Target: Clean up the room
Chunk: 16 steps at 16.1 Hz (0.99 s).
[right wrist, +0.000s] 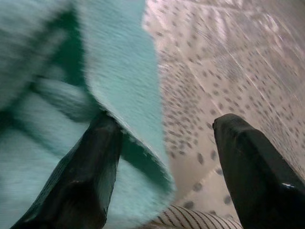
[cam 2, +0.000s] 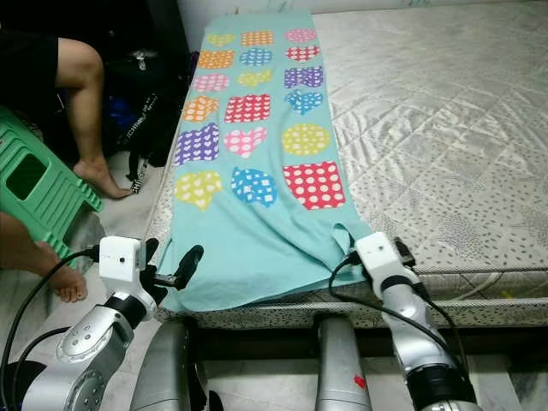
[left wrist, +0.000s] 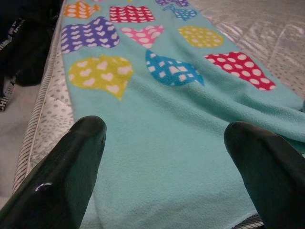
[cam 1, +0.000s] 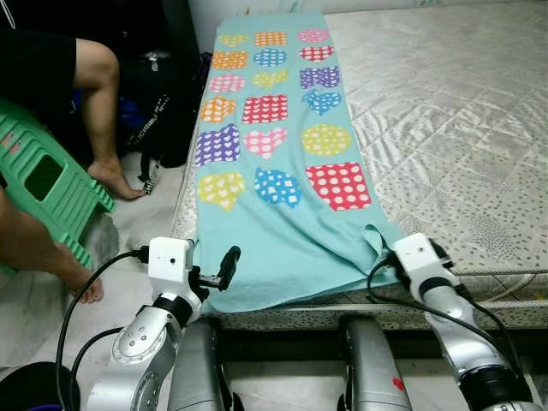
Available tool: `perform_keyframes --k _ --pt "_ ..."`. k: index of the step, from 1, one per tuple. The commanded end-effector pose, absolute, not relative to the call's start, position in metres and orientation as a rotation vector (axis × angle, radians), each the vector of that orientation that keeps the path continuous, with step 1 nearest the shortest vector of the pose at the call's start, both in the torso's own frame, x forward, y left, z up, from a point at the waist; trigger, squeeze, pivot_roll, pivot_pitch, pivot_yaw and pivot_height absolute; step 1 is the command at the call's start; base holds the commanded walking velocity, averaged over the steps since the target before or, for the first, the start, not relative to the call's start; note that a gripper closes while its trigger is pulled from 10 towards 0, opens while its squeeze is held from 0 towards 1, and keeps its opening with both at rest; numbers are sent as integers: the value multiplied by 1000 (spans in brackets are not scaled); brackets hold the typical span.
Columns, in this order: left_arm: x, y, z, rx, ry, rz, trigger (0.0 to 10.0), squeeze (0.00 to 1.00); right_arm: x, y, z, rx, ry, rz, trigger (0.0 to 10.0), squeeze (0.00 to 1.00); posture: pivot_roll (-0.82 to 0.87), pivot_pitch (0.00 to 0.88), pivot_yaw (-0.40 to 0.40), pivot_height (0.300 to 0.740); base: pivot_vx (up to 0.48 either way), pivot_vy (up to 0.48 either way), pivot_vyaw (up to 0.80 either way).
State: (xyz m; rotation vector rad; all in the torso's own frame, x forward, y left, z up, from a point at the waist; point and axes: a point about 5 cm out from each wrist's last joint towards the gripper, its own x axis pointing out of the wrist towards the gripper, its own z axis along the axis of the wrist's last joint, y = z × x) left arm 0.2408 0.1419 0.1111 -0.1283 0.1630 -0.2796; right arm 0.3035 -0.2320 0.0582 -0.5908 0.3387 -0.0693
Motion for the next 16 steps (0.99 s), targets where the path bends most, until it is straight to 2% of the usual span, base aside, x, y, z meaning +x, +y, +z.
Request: perform_keyframes --k 1,16 --pt "240 145 113 -116 155 -275 10000 0 305 -234 57 -534 357 -113 0 0 -60 54 82 521 0 0 0" --pt "240 146 113 -116 155 -269 10000 0 294 -260 48 -252 432 -280 0 0 -57 53 78 521 0 0 0"
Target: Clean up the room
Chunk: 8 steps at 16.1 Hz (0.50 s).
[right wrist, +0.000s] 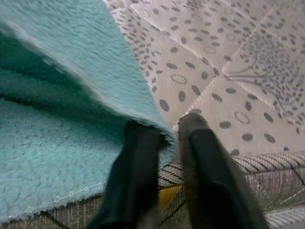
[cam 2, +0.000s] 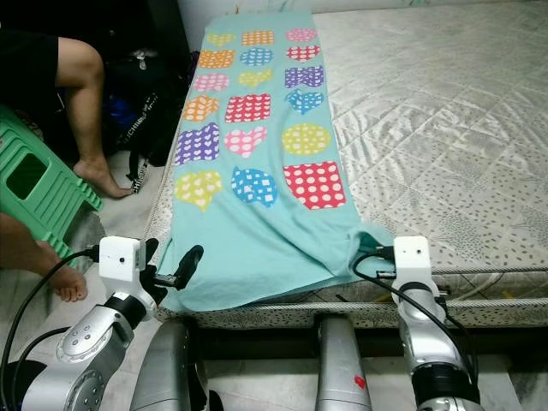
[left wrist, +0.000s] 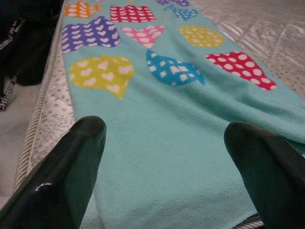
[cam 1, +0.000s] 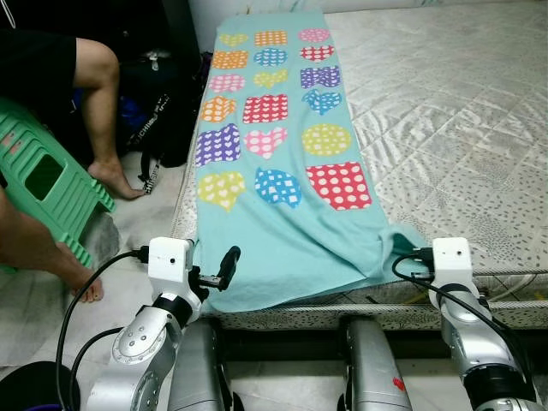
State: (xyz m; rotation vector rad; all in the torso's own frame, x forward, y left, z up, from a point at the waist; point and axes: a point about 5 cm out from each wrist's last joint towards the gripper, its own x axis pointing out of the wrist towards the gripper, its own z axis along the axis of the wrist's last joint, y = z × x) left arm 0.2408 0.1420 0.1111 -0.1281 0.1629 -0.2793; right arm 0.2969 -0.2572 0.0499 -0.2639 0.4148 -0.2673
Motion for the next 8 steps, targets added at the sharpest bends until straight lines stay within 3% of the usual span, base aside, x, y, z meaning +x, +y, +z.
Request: perform_keyframes --k 1,8 --pt "240 146 113 -116 155 -269 10000 0 292 -262 47 -229 436 -288 0 0 -57 53 78 521 0 0 0" --pt "240 147 114 -116 153 -268 10000 0 288 -266 48 -216 432 -284 0 0 -58 54 78 521 0 0 0"
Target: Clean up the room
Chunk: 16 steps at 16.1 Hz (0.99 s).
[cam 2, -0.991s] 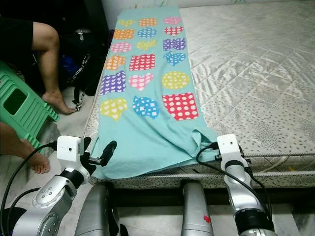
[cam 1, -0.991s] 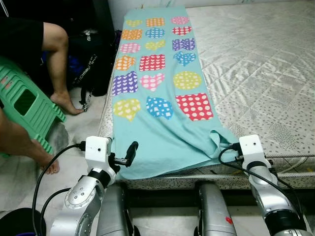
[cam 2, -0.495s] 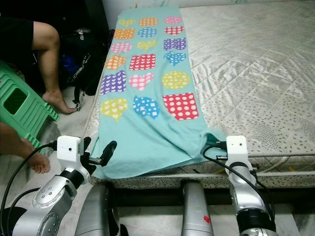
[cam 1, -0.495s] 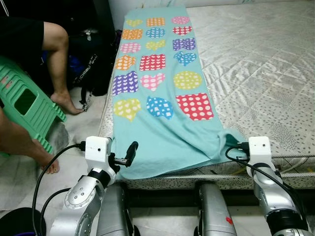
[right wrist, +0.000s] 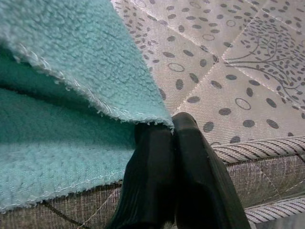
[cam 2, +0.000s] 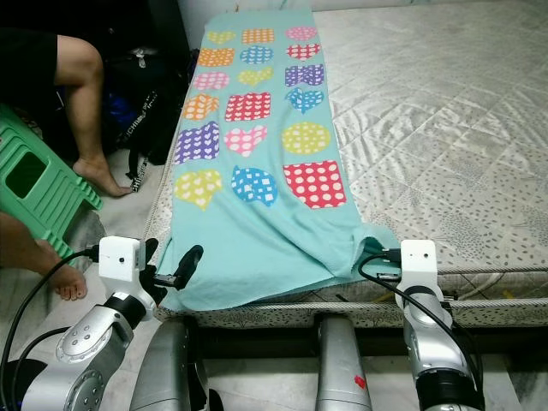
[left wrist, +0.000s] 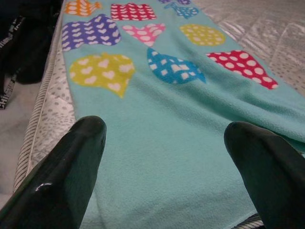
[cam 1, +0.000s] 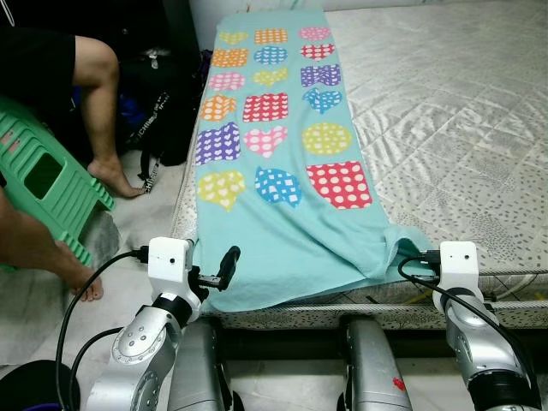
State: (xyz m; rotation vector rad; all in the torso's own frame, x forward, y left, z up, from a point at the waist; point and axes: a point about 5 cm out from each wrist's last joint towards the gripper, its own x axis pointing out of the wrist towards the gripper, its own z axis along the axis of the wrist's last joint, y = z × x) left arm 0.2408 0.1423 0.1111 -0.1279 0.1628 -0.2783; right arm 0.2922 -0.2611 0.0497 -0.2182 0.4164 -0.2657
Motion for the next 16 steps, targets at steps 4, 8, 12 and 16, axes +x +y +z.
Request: perform_keyframes --k 4,8,12,16 --pt "240 147 114 -116 153 -268 10000 0 288 -266 48 -216 432 -284 0 0 -58 54 78 521 0 0 0" --pt "240 147 114 -116 153 -268 10000 0 288 -266 48 -216 432 -284 0 0 -58 54 78 521 0 0 0" --pt "240 147 114 -115 153 -267 10000 0 287 -267 49 -213 431 -280 0 0 -57 53 78 521 0 0 0" --pt "240 147 114 -115 153 -267 10000 0 287 -267 49 -213 431 -280 0 0 -57 53 78 521 0 0 0"
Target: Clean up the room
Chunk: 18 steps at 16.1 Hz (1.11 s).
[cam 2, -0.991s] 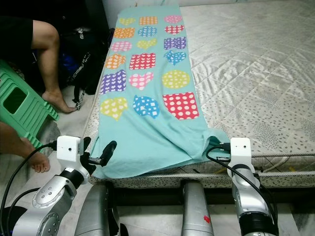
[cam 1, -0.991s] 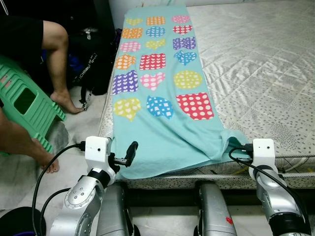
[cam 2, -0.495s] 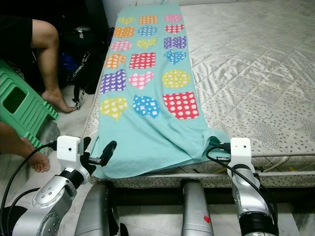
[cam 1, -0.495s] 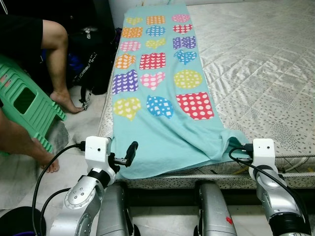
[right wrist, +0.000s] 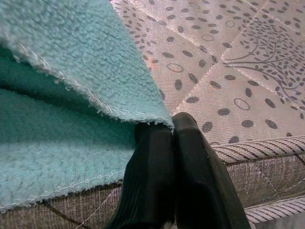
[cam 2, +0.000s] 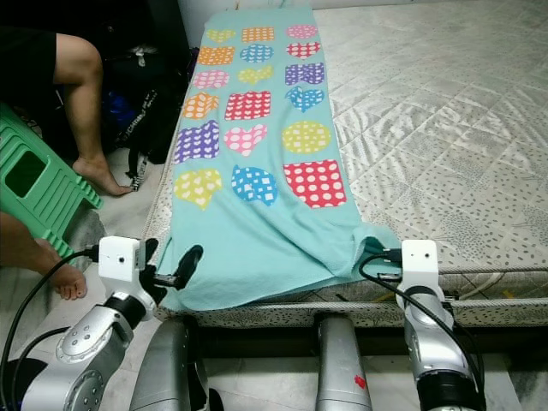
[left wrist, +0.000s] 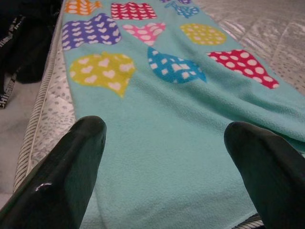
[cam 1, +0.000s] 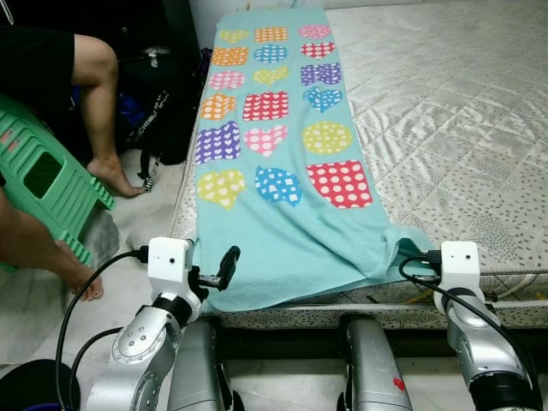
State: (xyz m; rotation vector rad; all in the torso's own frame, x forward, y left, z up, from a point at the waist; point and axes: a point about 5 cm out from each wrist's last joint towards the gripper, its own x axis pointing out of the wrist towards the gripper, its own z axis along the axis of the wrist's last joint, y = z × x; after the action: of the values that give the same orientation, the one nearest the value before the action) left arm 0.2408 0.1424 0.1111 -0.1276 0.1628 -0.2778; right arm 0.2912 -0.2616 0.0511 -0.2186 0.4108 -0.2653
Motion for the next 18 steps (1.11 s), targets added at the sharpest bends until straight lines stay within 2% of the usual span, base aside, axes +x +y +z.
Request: perform_keyframes --k 1,11,12,13,14,17,18 --pt "240 147 114 -115 153 -267 10000 0 287 -267 49 -213 431 -280 0 0 -57 53 78 521 0 0 0" --pt "240 147 114 -115 153 -267 10000 0 287 -267 49 -213 431 -280 0 0 -57 53 78 521 0 0 0" --pt "242 148 115 -115 140 -267 10000 0 274 -261 57 -159 346 -220 0 0 -82 46 83 521 0 0 0" --pt "246 151 118 -111 109 -224 10000 0 253 -231 82 -50 158 -54 0 0 -95 30 79 521 0 0 0" --pt "247 153 119 -109 98 -205 10000 0 247 -218 91 -14 97 1 0 0 -94 29 78 521 0 0 0" --pt "248 153 119 -108 96 -202 10000 0 250 -217 94 -17 87 -15 0 0 -95 27 80 521 0 0 0" --pt "248 154 119 -109 96 -202 10000 0 250 -217 96 -32 100 -18 3333 0 -96 27 80 521 0 0 0"
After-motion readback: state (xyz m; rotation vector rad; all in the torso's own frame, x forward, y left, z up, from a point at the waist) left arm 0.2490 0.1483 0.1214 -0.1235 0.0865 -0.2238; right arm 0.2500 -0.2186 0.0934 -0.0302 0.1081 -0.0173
